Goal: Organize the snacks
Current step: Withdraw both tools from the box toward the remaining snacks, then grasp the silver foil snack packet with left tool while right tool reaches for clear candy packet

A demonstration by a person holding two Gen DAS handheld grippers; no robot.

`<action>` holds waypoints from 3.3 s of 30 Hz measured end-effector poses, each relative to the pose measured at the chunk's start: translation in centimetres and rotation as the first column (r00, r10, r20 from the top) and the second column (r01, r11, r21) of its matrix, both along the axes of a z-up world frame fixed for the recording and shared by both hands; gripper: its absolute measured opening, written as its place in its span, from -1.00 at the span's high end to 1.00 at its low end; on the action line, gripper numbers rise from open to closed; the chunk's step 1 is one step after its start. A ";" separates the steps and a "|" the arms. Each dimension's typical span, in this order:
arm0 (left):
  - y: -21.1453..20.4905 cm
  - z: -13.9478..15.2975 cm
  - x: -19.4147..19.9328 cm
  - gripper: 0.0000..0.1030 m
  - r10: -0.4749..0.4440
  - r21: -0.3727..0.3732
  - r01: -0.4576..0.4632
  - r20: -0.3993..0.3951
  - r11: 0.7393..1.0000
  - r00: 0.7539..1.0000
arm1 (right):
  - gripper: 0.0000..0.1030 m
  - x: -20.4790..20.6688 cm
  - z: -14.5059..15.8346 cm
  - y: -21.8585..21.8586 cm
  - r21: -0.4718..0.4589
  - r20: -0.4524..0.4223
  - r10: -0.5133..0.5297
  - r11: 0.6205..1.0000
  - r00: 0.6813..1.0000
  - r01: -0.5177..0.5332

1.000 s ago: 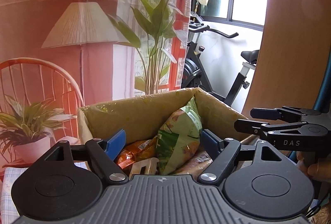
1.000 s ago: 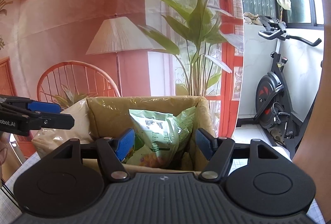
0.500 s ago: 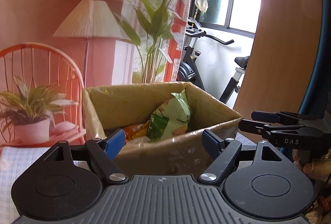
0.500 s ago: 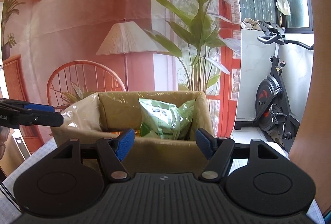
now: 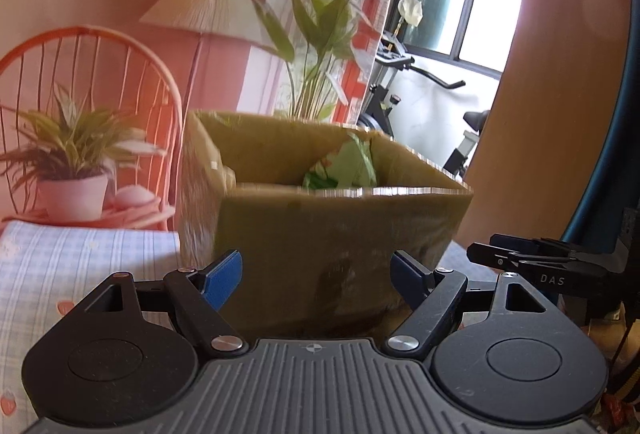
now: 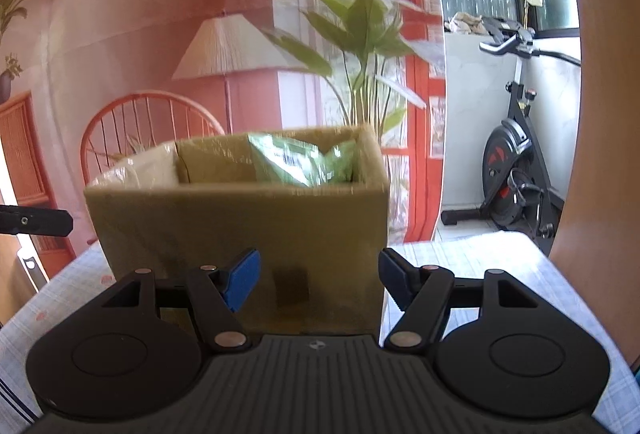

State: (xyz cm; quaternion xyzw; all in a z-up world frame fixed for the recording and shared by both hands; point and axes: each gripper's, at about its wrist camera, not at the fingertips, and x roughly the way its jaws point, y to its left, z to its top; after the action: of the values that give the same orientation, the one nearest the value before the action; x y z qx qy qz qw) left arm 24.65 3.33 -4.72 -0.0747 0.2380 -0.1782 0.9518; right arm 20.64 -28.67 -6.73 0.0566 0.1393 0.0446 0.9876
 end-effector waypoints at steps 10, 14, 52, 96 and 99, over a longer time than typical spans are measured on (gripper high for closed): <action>-0.7 -3.5 -1.0 -0.61 -0.007 0.023 0.008 -0.056 1.000 0.998 | -0.34 0.0 -5.6 -0.5 0.034 -0.096 0.002 0.999 0.995 0.002; -1.2 -5.4 -0.6 -0.61 -0.017 0.041 0.022 -0.113 0.999 0.993 | -0.34 0.2 -7.9 -0.8 0.040 -0.144 0.000 0.999 0.990 0.006; -5.0 -13.9 4.6 0.11 0.073 0.179 -0.024 -0.275 0.984 0.959 | 0.35 3.2 -13.9 0.2 0.166 -0.214 -0.038 0.983 0.976 0.074; -5.8 -13.7 1.6 0.51 0.081 0.131 -0.041 -0.320 0.991 0.944 | 0.81 1.7 -13.5 -1.4 0.263 -0.129 0.030 0.965 0.991 0.005; -6.1 -13.3 1.0 0.53 0.062 0.149 -0.018 -0.293 0.989 0.954 | 0.81 1.7 -13.5 -1.5 0.265 -0.130 0.030 0.964 0.991 0.005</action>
State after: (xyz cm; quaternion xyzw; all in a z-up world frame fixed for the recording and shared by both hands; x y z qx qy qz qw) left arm 25.64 -2.82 -18.04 -0.0360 0.3888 -0.1278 0.9117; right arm 22.37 -30.13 -20.20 0.1900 0.1978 0.0652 0.9594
